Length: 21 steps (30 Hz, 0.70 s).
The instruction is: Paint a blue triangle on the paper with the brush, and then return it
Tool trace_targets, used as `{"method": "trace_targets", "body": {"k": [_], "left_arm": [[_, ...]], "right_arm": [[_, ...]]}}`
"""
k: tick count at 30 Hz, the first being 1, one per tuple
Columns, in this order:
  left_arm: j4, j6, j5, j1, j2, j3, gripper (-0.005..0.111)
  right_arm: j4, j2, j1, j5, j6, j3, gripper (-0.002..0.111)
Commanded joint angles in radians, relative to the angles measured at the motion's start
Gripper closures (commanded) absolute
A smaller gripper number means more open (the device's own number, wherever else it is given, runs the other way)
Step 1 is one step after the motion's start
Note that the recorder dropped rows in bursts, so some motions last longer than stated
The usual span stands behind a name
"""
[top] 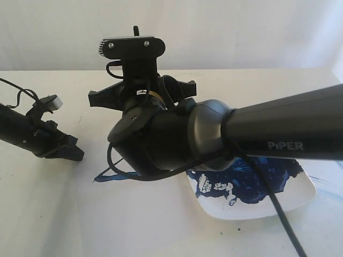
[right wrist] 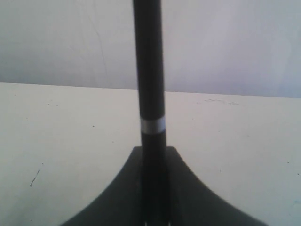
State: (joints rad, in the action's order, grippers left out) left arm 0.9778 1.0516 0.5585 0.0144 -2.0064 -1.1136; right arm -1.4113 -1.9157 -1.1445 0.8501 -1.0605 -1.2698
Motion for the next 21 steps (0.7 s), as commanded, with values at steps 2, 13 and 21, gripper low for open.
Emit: {"method": "trace_targets", "body": {"k": [2,13,21], "left_arm": [[-0.039,-0.001,-0.039,-0.003,-0.006,0.005,0.107],[-0.039,-0.001,-0.037,-0.003,-0.006,0.005,0.107],[-0.039,-0.004,-0.029,-0.003,-0.006,0.005,0.107]], "right_arm": [[0.013,0.028,-0.001,0.02,-0.015,0.005,0.108],[0.129,0.149,0.007,-0.031,0.029,0.005,0.108],[0.213,0.307,0.245,-0.534,0.085,0.005,0.108]]}}
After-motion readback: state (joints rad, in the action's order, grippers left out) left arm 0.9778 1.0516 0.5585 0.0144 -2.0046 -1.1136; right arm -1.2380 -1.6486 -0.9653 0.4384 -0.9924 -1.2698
